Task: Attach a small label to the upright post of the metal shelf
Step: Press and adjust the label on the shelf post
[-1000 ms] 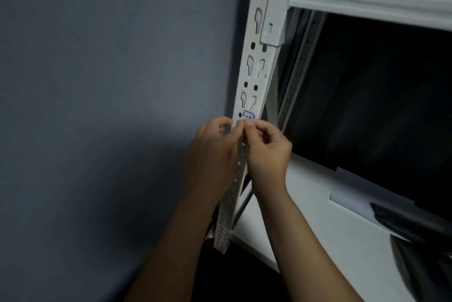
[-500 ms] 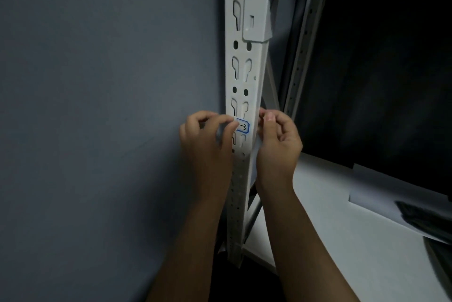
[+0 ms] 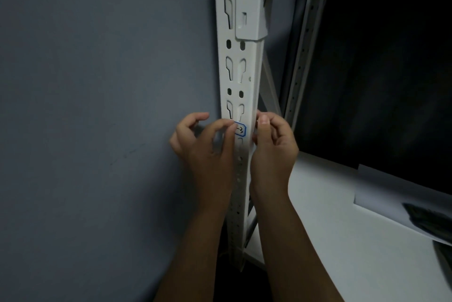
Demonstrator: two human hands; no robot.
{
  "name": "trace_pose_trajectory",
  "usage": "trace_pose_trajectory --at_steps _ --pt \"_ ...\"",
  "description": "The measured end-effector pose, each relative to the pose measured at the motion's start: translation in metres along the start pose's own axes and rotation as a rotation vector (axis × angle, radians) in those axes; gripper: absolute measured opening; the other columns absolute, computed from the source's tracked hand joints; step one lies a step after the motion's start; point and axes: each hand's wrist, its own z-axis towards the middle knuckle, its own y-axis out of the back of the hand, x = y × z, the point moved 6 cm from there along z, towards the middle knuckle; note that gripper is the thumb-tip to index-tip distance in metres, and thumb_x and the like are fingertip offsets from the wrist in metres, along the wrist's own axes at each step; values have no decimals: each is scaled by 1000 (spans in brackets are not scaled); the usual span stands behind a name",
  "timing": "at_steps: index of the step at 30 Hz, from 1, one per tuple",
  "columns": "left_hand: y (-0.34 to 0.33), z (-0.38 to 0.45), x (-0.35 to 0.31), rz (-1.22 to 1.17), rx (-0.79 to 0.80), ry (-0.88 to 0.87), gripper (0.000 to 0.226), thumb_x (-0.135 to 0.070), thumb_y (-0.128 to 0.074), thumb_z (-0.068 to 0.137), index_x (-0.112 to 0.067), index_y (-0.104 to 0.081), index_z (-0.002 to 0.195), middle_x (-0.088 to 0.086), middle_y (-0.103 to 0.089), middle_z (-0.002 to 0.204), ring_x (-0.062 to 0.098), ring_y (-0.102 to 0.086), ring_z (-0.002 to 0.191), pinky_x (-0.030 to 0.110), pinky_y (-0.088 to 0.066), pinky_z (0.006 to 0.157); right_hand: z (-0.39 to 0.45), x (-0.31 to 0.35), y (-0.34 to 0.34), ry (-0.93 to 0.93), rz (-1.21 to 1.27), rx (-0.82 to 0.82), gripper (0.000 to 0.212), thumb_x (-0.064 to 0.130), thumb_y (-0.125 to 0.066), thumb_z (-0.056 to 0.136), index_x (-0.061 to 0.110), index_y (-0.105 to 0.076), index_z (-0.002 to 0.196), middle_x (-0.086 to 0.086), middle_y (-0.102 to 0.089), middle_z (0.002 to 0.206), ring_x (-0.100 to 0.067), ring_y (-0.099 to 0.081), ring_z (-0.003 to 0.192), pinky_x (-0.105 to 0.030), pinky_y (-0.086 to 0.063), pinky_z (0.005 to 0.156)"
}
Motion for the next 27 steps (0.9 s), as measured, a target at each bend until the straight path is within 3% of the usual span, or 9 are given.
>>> trace_pose_trajectory --at_steps 4,8,10,13,16,24,27 --pt "-1 1 3 19 8 23 3 -25 -73 79 -23 -70 81 -11 -41 112 6 -29 107 6 -31 87 -1 -1 -1 -19 14 -7 15 12 -53 96 2 -63 102 6 -65 88 10 -63 72 -8 -47 57" --pt "-4 2 4 57 70 53 6 -26 -72 80 -29 -66 79 -14 -36 112 6 -27 108 30 -42 89 -4 1 -1 -7 1 4 12 11 -54 95 5 -63 101 6 -65 92 12 -62 73 -6 -46 57" --pt "-5 3 3 92 90 37 8 -27 -72 81 -31 -65 79 -16 -34 112 4 -25 108 35 -43 89 -5 0 0 -5 -8 13 12 11 -54 95 6 -63 101 5 -66 95 9 -64 78 -8 -49 60" --pt "3 5 2 90 45 51 8 -29 -72 80 -33 -65 78 -16 -35 112 4 -25 109 16 -34 92 -5 0 2 -11 6 27 14 12 -54 95 4 -64 102 -3 -69 101 -5 -68 87 -15 -54 65" --pt "10 4 5 37 31 120 10 -26 -73 79 -32 -65 78 -13 -38 111 2 -25 108 -2 -25 83 -5 2 2 1 10 46 14 10 -53 95 2 -63 101 -4 -69 102 -5 -69 87 -17 -54 66" --pt "2 3 1 31 154 129 15 -24 -75 77 -34 -63 80 -18 -36 102 0 -26 100 -1 -30 81 -5 -2 2 -16 36 40 14 12 -53 96 4 -63 102 -1 -70 106 -8 -69 91 -16 -54 66" --pt "2 1 0 4 119 139 18 -24 -77 75 -36 -63 77 -21 -37 100 1 -28 96 -2 -29 80 -6 -1 3 -14 44 44 11 10 -53 95 7 -63 100 2 -69 103 -3 -68 88 -13 -52 65"
